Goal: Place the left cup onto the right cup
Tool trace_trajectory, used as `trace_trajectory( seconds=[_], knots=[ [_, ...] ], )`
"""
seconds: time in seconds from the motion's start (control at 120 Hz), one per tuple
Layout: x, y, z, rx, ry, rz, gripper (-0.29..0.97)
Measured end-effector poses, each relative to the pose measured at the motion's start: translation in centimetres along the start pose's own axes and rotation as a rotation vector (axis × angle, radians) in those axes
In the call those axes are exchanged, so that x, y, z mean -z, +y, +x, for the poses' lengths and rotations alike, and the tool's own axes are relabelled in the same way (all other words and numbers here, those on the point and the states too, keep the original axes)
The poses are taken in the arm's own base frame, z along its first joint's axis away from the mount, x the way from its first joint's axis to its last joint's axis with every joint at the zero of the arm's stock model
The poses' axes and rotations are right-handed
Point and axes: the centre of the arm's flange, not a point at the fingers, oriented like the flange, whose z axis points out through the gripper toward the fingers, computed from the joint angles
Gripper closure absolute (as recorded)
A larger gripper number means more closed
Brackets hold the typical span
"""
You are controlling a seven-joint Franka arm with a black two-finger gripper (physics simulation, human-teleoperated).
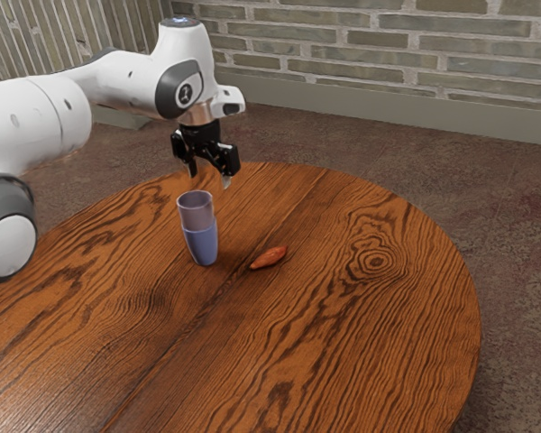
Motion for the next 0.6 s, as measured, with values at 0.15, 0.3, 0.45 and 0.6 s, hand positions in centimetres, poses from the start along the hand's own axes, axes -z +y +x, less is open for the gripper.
trace_trajectory(
  seconds=[0.15,0.3,0.45,0.6],
  knots=[
    [6.3,1.5,-4.4,-0.022,0.002,-0.043,0.04],
    [8.9,2.7,-6.5,-0.040,-0.001,-0.060,0.03],
    [9.7,2.9,-7.1,-0.042,-0.006,-0.062,0.02],
    [12.1,2.8,-8.4,-0.039,-0.007,-0.067,0.02]
  ],
)
